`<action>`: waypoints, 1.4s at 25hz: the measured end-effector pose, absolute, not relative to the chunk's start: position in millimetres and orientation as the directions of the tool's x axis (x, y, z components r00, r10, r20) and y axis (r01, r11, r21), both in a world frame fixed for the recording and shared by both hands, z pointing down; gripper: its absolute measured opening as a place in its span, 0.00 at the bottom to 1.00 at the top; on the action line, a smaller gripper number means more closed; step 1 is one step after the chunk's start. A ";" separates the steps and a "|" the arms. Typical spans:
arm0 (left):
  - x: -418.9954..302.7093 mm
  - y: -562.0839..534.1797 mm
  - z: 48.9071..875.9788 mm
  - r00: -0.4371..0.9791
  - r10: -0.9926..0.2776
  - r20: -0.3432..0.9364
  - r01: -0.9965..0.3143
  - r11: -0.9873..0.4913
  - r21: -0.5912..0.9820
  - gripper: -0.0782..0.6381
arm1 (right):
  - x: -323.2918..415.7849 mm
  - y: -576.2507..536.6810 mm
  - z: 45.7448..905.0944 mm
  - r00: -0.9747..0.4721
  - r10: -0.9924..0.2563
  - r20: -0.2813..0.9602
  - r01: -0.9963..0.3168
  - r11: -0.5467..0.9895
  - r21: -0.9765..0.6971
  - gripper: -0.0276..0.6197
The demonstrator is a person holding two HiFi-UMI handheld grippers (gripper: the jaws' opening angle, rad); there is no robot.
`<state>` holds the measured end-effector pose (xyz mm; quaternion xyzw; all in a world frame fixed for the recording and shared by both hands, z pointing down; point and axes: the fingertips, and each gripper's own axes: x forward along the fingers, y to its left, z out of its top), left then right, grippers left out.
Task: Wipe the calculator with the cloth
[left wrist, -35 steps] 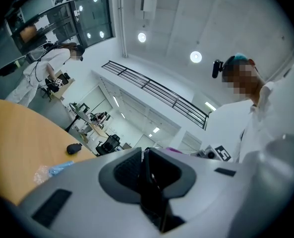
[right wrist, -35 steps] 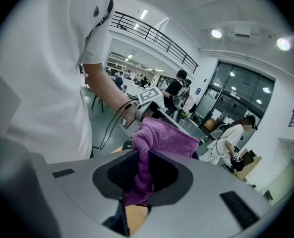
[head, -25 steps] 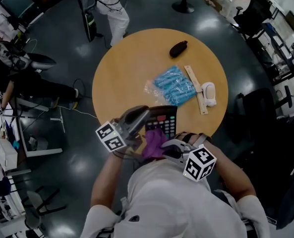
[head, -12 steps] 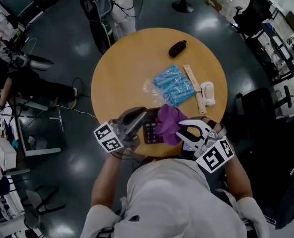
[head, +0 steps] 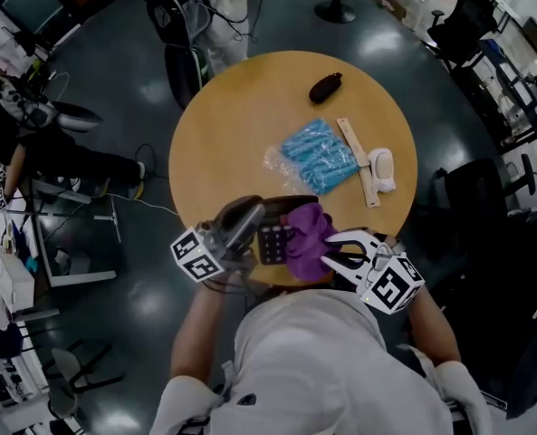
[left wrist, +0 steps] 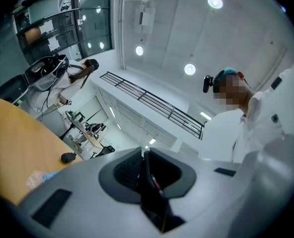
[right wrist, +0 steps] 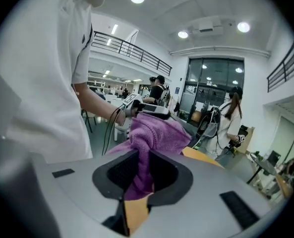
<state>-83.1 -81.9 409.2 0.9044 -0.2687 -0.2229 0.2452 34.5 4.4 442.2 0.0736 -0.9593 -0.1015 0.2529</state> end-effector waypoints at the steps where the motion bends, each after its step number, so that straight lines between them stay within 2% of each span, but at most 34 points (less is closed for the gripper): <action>1: -85.0 -82.8 408.7 0.752 -0.598 -0.277 -0.375 -0.734 0.566 0.19 | 35.3 7.3 444.1 -0.869 -0.181 0.460 -0.096 0.975 0.201 0.15; 9: -89.8 -88.4 402.8 0.728 -0.605 -0.321 -0.349 -0.731 0.586 0.19 | 37.3 28.9 444.7 -0.937 -0.080 0.341 -0.098 0.995 -0.035 0.15; 13: -90.6 -89.6 400.3 0.727 -0.607 -0.321 -0.364 -0.737 0.570 0.19 | 41.3 47.3 457.1 -0.929 0.002 0.370 -0.028 0.997 -0.078 0.15; 16: -86.9 -86.4 395.5 0.752 -0.591 -0.292 -0.409 -0.765 0.498 0.19 | 58.9 52.3 471.2 -0.908 0.037 0.416 -0.003 0.996 -0.095 0.15; 19: -77.7 -79.3 384.8 0.794 -0.548 -0.262 -0.438 -0.816 0.378 0.19 | 90.6 29.4 463.9 -0.919 -0.033 0.392 -0.067 0.995 -0.073 0.15; 22: -68.5 -65.8 367.1 0.846 -0.477 -0.238 -0.420 -0.872 0.252 0.19 | 117.1 -5.3 436.8 -0.927 -0.126 0.352 -0.163 0.983 -0.079 0.15; 24: -57.4 -52.3 357.6 0.884 -0.430 -0.183 -0.409 -0.901 0.142 0.19 | 127.3 -23.8 415.9 -0.925 -0.144 0.351 -0.186 0.979 -0.089 0.15; 29: -5.8 -13.3 364.4 0.941 -0.328 0.088 -0.299 -0.923 -0.244 0.18 | 136.9 -52.9 381.5 -0.915 -0.044 0.402 -0.076 0.995 -0.064 0.15; 33: 12.8 -0.6 392.4 0.924 -0.307 0.229 -0.194 -0.891 -0.411 0.18 | 119.0 -59.6 385.7 -0.871 0.054 0.489 0.021 0.997 -0.073 0.15; 35: 17.7 2.2 407.5 0.895 -0.318 0.312 -0.103 -0.830 -0.549 0.18 | 106.8 -61.4 394.2 -0.854 0.094 0.512 0.058 0.995 -0.086 0.15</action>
